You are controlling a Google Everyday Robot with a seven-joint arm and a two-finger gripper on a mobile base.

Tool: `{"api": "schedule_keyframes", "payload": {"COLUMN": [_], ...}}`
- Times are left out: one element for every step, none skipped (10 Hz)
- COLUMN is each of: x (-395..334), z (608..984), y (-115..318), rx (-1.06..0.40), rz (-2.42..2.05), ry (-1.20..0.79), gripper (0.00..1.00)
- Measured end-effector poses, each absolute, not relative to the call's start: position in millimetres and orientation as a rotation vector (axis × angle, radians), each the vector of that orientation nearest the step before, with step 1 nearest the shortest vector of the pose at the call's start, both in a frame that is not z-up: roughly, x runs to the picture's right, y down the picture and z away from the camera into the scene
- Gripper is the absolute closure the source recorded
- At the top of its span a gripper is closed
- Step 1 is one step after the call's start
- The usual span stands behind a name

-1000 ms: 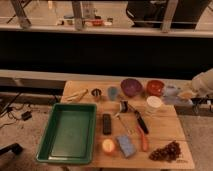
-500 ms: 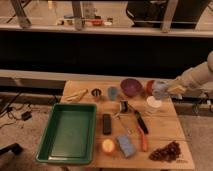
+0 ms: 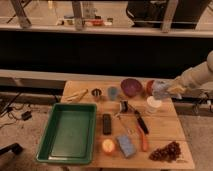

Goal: Place towel in purple bowl

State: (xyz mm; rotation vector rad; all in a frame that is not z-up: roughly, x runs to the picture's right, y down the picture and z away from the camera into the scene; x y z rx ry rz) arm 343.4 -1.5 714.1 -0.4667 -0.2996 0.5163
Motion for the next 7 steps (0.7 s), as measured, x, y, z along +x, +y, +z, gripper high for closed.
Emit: {"api": "schedule_keyframes", "payload": {"x": [342,342,337,328,310,298,290], "z": [715,715,719,724,739,749,759], "y": [-2,-3,-8,-14,-29,-40,-49], "rx": [-0.467,-0.461,-0.454,-0.451,-0.447,-0.444,-0.442], "rz": [0.515,0.513,0.500,0.489,0.469,0.459,0.452], "ry": [-0.300,-0.303,-0.312,-0.321,-0.337,-0.349,-0.359], "gripper": [0.85,0.85,0.85,0.85,0.85,0.85,0.85]}}
